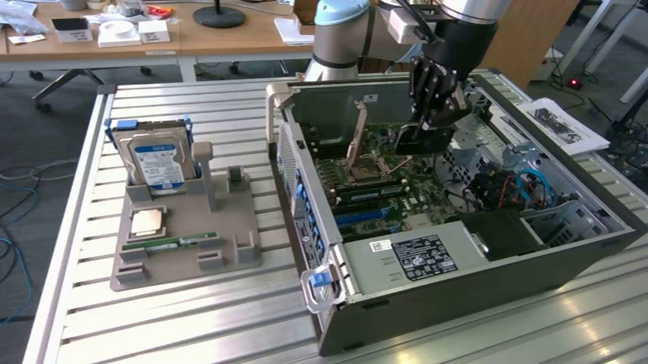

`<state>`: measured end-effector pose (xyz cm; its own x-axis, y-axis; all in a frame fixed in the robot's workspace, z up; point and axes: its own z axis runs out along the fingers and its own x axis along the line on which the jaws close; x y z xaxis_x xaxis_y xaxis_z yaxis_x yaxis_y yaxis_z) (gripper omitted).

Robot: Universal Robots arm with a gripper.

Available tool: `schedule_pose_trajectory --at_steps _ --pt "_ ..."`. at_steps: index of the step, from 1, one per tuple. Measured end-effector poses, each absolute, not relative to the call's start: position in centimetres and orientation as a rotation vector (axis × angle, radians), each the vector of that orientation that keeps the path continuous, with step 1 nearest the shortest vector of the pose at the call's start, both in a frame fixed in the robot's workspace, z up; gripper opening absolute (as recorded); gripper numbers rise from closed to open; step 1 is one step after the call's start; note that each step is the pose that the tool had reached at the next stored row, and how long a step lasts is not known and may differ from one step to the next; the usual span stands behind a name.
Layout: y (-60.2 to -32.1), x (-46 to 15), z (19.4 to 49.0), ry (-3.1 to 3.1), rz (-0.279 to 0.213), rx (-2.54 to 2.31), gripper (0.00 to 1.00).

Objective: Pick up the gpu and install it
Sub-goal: 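Insert the gpu into the slot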

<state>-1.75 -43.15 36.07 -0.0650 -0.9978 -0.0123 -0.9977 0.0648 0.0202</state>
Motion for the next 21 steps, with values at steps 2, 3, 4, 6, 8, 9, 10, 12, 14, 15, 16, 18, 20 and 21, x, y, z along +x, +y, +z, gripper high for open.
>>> schedule_pose_trajectory --at_steps 2,3,4,6,8,9,10,12,14,15,16,18,20,21 --pt "-43.15 -1.71 36.07 -2.287 -0.041 2.142 0.27" --pt "-43.15 -1.68 36.07 -2.285 -0.044 2.141 0.27" --pt "-43.15 -1.66 36.07 -2.284 -0.046 2.14 0.27" --pt "-43.15 -1.66 36.07 -2.284 -0.046 2.139 0.27" --pt "-43.15 -1.66 36.07 -2.284 -0.047 2.139 0.27" --pt "-43.15 -1.66 36.07 -2.284 -0.047 2.139 0.27" --pt "-43.15 -1.66 36.07 -2.284 -0.047 2.139 0.27" --pt "-43.15 -1.66 36.07 -2.284 -0.047 2.139 0.27" --pt "-43.15 -1.66 36.07 -2.284 -0.047 2.139 0.27" --pt "-43.15 -1.66 36.07 -2.284 -0.047 2.139 0.27" --pt "-43.15 -1.66 36.07 -2.284 -0.047 2.139 0.27" --pt "-43.15 -1.67 36.07 -2.284 -0.047 2.14 0.27" --pt "-43.15 -1.88 36.06 -2.284 -0.047 2.14 0.27" --pt "-43.15 -2.04 36.06 -2.284 -0.046 2.139 0.27"
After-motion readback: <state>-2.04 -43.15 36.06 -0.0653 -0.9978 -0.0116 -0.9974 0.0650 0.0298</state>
